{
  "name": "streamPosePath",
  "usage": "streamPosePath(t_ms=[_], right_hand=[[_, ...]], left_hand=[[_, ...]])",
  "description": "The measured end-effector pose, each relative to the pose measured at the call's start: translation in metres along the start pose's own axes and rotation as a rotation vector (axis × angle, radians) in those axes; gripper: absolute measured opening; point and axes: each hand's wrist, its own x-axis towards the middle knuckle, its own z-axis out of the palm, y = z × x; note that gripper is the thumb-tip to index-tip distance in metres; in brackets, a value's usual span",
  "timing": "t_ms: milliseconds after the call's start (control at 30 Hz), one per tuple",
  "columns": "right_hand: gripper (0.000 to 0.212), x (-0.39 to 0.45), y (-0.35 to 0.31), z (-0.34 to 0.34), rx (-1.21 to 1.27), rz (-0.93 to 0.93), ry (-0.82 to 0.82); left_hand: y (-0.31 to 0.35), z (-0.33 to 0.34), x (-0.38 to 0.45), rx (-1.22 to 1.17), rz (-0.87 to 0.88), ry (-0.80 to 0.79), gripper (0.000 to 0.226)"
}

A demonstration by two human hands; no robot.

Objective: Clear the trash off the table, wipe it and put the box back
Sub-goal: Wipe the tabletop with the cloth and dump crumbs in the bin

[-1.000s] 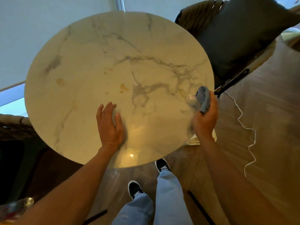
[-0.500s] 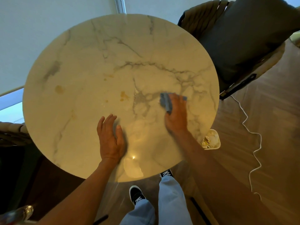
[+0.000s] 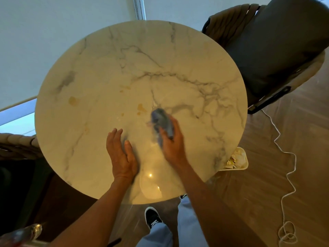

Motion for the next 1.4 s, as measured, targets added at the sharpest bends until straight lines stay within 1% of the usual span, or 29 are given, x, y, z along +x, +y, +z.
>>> streamPosePath(t_ms=[67,167,233,333,400,433,500,600,667,733,800,867,900,967,1000,1067,1133,1200,1267,1300,1333,1400], right_hand=[[0.045,0.001,-0.002,-0.045,-0.073,-0.043,0.155],[0.05,0.01,0.004,-0.118,-0.271,-0.084,0.34],[0.046,0.014,0.015,-0.145,-0.433,-0.081,0.371],[0.048,0.005,0.039,-0.132,-0.646,-0.193,0.24],[0.051,-0.007,0.049,-0.104,-0.687,-0.21,0.219],[0.052,-0.014,0.052,-0.086,-0.679,-0.182,0.204],[0.054,-0.033,0.053,-0.046,-0.651,-0.175,0.112],[0.056,-0.053,0.053,0.015,-0.564,-0.235,-0.154],[0.053,-0.059,0.046,0.044,-0.441,-0.192,-0.278],[0.045,-0.059,0.032,0.056,-0.279,-0.102,-0.268],[0.043,-0.057,0.018,0.053,-0.123,-0.003,-0.186],[0.046,-0.059,0.014,0.044,-0.065,-0.015,-0.139],[0.049,-0.062,0.014,0.039,-0.075,-0.052,-0.162],[0.06,-0.073,0.019,0.035,-0.185,-0.149,-0.262],[0.065,-0.076,0.021,0.036,-0.268,-0.193,-0.281],[0.067,-0.076,0.022,0.042,-0.332,-0.288,-0.203],[0.069,-0.071,0.02,0.049,-0.377,-0.355,-0.118],[0.073,-0.064,0.018,0.051,-0.513,-0.392,-0.099],[0.065,-0.056,0.015,0.049,-0.653,-0.408,-0.095],[0.061,-0.051,0.015,0.044,-0.679,-0.408,-0.084],[0.06,-0.045,0.017,0.038,-0.681,-0.411,-0.065],[0.064,-0.026,0.02,0.018,-0.664,-0.404,0.006]], left_hand=[[0.0,0.001,0.0,-0.002,0.001,-0.011,0.055],[0.001,0.001,0.0,-0.009,0.0,-0.019,0.054],[0.0,0.001,0.0,-0.012,0.007,-0.021,0.053],[0.0,0.001,-0.001,-0.023,0.013,-0.025,0.053],[0.001,0.001,-0.002,-0.031,0.0,-0.024,0.053],[0.001,0.001,-0.001,-0.036,-0.009,-0.023,0.053],[0.002,0.0,-0.001,-0.045,-0.022,-0.02,0.051],[0.002,-0.001,-0.002,-0.074,-0.013,-0.007,0.051],[-0.001,-0.001,0.001,-0.124,-0.039,0.011,0.053],[-0.001,-0.003,0.004,-0.188,-0.109,0.052,0.051],[0.008,-0.007,0.004,-0.262,-0.129,0.071,0.044],[0.024,-0.009,0.005,-0.347,-0.134,0.062,0.043],[0.034,-0.009,0.009,-0.409,-0.153,0.055,0.044],[0.054,-0.011,0.021,-0.569,-0.204,0.02,0.045],[0.063,-0.011,0.028,-0.631,-0.209,-0.007,0.044],[0.08,-0.013,0.037,-0.674,-0.191,-0.049,0.041],[0.095,-0.018,0.041,-0.737,-0.211,-0.036,0.039],[0.112,-0.028,0.046,-0.945,-0.303,0.025,0.035],[0.123,-0.036,0.056,-1.167,-0.37,0.066,0.035],[0.125,-0.038,0.06,-1.188,-0.35,0.07,0.036],[0.123,-0.041,0.064,-1.118,-0.296,0.065,0.037],[0.102,-0.044,0.069,-0.821,-0.148,0.046,0.039]])
